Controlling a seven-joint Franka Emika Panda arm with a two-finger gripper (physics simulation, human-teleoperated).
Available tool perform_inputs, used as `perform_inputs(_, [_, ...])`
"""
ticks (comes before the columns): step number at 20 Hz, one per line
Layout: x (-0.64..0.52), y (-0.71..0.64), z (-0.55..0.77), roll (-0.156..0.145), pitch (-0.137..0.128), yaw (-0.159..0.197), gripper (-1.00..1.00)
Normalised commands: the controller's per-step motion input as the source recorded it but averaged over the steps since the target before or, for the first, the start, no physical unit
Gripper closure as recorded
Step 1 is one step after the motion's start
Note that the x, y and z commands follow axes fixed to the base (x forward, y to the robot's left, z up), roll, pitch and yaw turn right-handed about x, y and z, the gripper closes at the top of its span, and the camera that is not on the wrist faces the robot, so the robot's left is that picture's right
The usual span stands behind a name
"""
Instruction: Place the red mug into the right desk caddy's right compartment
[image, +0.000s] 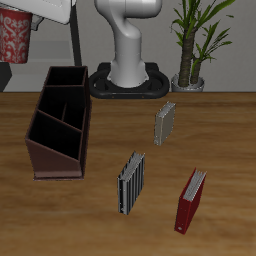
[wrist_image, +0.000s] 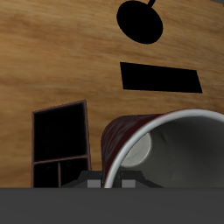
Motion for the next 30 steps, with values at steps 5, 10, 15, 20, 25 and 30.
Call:
perform_inputs(5, [-0.46,-0.12,-0.07,-0.058,0.021,-0.002,1.0])
perform_inputs(10, [-0.6,0.03,-0.07,-0.047,-0.005,0.039,1.0])
perform_inputs(15, [-0.39,0.06,-0.06,-0.006,0.003,0.052,1.0])
perform_inputs(20, [-0.55,0.28,-0.02,0.009,-0.003,0.041,1.0])
perform_inputs(25, [-0.42,0.27,0.01,0.017,0.002,0.007,1.0])
perform_inputs(30, [-0.23,0.16,-0.09,0.029,0.016,0.01,1.0])
